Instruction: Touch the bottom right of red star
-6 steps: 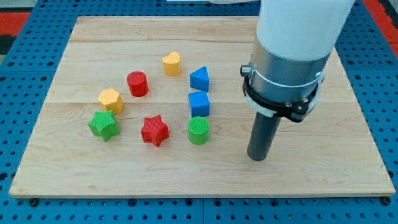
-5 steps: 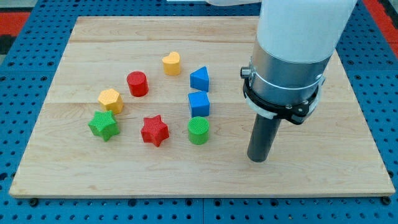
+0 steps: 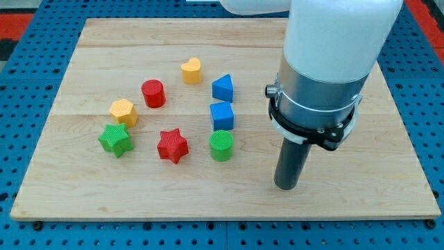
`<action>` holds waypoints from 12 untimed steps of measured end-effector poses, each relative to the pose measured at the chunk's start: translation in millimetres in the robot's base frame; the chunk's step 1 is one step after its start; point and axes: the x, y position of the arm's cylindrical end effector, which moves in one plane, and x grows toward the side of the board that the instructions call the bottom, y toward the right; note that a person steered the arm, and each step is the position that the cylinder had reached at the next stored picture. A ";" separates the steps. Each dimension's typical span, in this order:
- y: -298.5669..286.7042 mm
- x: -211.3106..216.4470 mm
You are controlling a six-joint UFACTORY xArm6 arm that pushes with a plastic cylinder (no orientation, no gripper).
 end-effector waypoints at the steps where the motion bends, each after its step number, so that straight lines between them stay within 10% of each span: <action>1: -0.3 0.0; 7: -109.3 3.8; 12: -91.4 -28.7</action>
